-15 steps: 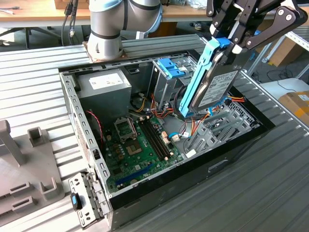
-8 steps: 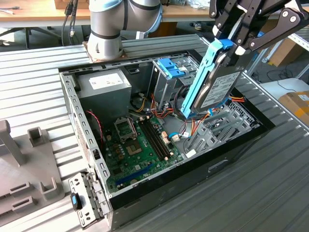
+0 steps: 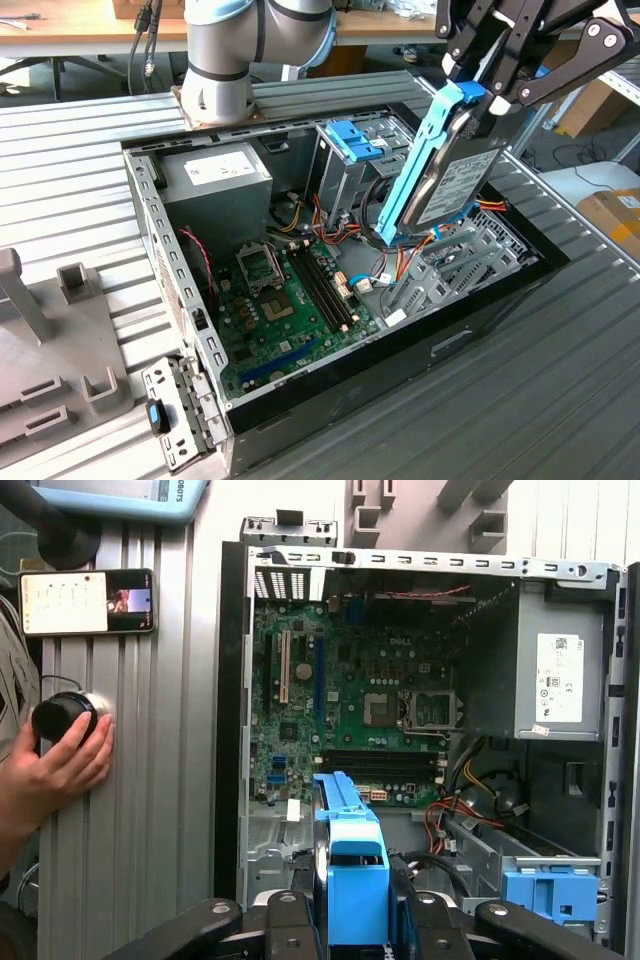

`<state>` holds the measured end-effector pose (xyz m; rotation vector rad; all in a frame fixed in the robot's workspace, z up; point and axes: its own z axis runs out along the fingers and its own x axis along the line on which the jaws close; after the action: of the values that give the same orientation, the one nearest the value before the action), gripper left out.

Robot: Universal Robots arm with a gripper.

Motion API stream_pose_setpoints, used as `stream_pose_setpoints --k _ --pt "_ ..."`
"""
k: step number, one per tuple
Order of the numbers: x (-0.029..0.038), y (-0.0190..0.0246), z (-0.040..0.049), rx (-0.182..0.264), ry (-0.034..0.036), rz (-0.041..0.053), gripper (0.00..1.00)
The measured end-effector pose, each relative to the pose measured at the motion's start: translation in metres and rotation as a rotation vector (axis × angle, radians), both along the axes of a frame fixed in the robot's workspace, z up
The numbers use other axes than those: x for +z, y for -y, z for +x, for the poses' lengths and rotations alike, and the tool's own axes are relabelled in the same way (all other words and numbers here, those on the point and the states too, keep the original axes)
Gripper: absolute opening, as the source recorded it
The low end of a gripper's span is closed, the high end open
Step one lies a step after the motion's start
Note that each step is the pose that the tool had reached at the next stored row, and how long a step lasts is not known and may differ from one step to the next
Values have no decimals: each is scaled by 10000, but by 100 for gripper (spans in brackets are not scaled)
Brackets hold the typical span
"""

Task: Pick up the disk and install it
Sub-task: 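Insert the disk into the insertion slot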

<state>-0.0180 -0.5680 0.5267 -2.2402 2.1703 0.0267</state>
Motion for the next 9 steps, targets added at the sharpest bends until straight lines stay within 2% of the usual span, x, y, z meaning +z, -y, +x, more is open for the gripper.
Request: stream_pose_setpoints --k 4,9 --pt "0 0 36 0 0 0 37" --pt "0 0 125 0 0 -2 37"
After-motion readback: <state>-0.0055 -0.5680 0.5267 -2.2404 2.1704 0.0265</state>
